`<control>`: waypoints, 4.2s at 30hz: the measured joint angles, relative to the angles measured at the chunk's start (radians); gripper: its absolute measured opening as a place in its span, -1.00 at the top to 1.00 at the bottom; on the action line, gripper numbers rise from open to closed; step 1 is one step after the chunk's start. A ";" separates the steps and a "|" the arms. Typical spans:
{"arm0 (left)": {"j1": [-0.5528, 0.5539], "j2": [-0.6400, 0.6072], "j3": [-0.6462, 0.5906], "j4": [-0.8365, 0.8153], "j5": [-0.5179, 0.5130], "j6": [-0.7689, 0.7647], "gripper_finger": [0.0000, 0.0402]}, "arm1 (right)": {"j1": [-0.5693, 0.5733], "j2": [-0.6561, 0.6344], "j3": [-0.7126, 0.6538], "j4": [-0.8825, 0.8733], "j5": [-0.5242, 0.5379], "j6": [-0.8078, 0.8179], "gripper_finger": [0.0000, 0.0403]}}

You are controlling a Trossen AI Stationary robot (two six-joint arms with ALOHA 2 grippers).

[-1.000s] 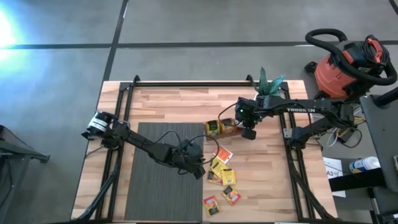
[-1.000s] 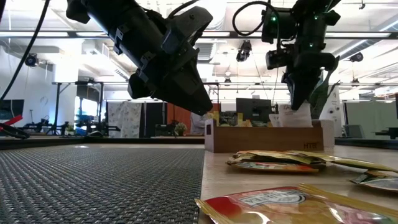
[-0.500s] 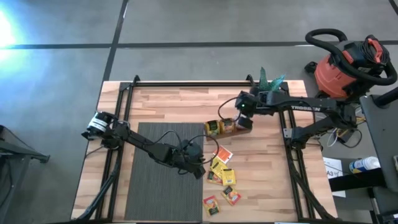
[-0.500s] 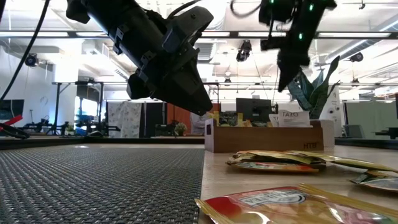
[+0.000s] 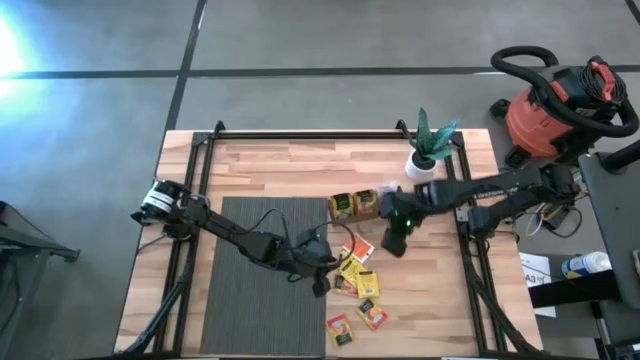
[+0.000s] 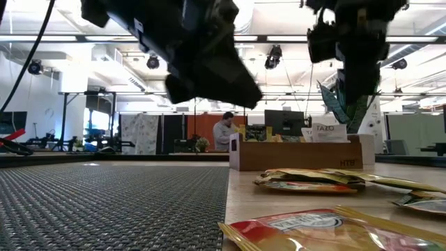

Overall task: Pick & Place Tea
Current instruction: Put the white tea bag into the right section of the wooden organizer

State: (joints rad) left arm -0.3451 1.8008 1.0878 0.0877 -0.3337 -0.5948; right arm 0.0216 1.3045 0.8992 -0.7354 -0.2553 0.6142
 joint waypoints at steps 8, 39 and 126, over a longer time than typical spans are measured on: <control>0.089 0.116 0.066 0.120 0.092 0.176 0.58 | 0.227 -0.001 -0.201 0.351 0.375 0.665 0.47; 0.174 0.277 0.158 -0.036 0.132 0.222 0.58 | 0.345 0.308 -0.340 0.882 0.642 1.105 0.11; 0.016 0.113 0.228 0.170 -0.746 1.039 0.99 | 0.233 -0.075 -0.169 0.768 0.823 0.952 0.86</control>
State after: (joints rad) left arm -0.3292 1.9139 1.3159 0.2582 -1.0801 0.4441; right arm 0.2544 1.2294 0.7303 0.0324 0.5677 1.5666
